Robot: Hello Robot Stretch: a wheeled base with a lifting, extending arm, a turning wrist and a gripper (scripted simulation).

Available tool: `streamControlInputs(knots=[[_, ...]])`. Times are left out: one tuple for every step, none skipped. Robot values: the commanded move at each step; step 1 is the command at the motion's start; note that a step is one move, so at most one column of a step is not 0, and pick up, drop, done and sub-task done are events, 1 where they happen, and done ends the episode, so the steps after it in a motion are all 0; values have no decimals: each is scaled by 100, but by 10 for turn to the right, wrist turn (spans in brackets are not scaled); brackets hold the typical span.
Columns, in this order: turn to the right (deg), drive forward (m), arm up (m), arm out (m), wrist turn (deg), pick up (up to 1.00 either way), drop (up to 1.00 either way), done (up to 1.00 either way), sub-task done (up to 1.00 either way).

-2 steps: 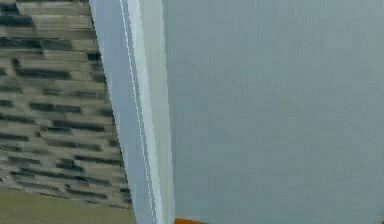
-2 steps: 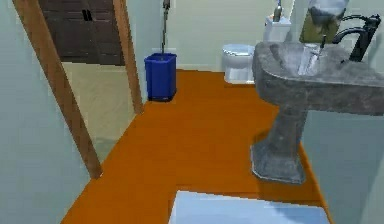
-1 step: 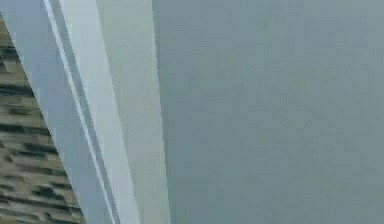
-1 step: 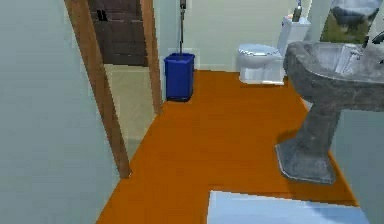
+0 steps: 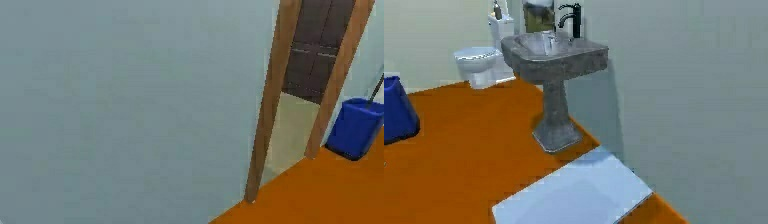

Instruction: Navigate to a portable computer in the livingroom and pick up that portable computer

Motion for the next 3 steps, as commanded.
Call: streamControlInputs(knots=[[390, 0, 0, 0, 0, 0, 0, 0, 0], [0, 100, 0, 0, 0, 0, 0, 0, 0], [60, 0, 0, 0, 0, 0, 0, 0, 0]])
